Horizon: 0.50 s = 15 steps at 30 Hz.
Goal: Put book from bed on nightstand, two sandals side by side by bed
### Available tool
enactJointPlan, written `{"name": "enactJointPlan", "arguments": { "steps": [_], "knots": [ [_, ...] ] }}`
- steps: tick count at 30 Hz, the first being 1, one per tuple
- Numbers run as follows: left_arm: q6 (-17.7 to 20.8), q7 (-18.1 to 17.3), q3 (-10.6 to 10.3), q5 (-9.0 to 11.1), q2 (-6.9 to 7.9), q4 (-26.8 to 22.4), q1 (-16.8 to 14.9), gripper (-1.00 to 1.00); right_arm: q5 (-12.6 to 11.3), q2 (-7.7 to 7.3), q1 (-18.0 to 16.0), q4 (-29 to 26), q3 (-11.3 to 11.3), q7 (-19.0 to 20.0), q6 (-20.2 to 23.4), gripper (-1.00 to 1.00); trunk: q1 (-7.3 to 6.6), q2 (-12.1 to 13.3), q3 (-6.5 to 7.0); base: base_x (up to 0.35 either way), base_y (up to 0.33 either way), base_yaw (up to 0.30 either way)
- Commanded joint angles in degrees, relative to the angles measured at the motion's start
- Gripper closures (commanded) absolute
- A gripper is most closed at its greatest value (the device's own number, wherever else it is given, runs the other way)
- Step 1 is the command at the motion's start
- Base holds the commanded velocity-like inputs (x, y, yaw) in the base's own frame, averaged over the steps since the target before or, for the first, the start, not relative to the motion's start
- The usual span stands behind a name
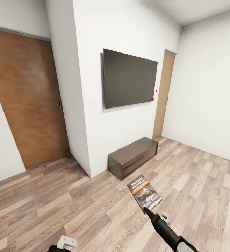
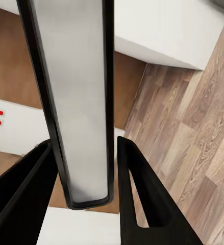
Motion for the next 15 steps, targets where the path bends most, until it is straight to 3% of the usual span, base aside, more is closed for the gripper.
{"name": "enactJointPlan", "arguments": {
  "steps": [1,15],
  "knots": [
    [0.3,-0.2,-0.1,-0.6,0.04,-0.1,0.0,-1.0,-0.7,-0.02,-0.1,0.0,0.2,0.2,0.5,1.0,0.03,0.0,-0.02,0.075,0.0,-0.269],
    [0.3,-0.2,-0.1,-0.6,0.04,-0.1,0.0,-1.0,-0.7,-0.1,0.0,0.0,0.2,0.2,0.5,1.0,0.03,0.0,-0.02,0.075,0.0,-0.267]
  ]
}}
